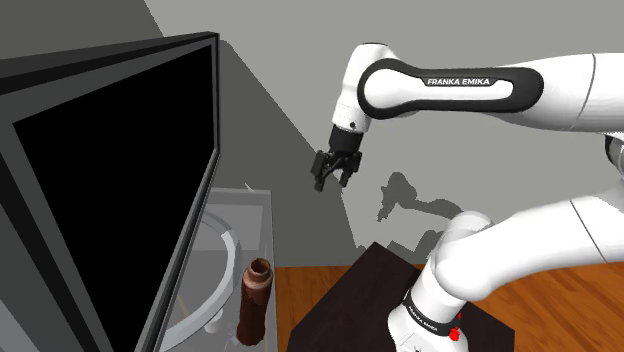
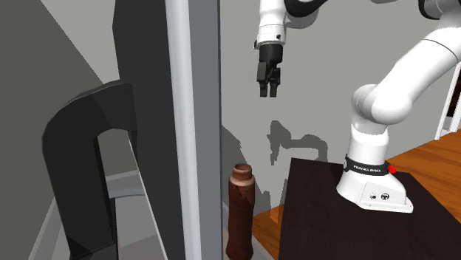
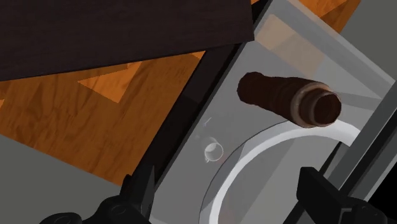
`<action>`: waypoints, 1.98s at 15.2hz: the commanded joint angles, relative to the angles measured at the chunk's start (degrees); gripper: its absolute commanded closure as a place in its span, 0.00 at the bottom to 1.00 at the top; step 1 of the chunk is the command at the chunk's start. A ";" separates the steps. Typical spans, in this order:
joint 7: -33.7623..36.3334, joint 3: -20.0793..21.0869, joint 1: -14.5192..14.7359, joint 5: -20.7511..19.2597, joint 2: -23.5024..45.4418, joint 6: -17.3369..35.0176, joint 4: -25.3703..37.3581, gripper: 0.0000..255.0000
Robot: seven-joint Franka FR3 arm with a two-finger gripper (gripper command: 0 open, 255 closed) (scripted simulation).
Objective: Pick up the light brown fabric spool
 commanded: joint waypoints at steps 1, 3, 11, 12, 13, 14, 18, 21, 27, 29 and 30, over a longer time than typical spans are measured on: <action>2.65 2.43 0.95 1.54 2.23 2.99 -0.76 0.00; 5.09 4.68 1.85 2.87 4.47 5.74 -1.35 0.00; 14.91 13.57 4.63 6.51 16.83 17.05 -0.44 0.00; 16.21 14.63 4.87 6.65 18.72 18.45 0.03 0.00; 17.55 15.68 5.07 6.69 20.66 19.83 0.58 0.00; 18.92 16.71 5.24 6.61 22.67 21.18 1.20 0.00; 24.18 20.05 5.80 5.33 30.25 25.76 3.98 0.00; 24.20 20.30 5.82 5.09 31.95 28.38 3.02 0.00; 24.33 20.67 5.79 4.54 34.82 32.40 1.78 0.00; 24.40 20.70 5.81 4.53 34.85 32.39 1.83 1.00; 24.41 20.70 5.81 4.52 34.85 32.35 1.86 1.00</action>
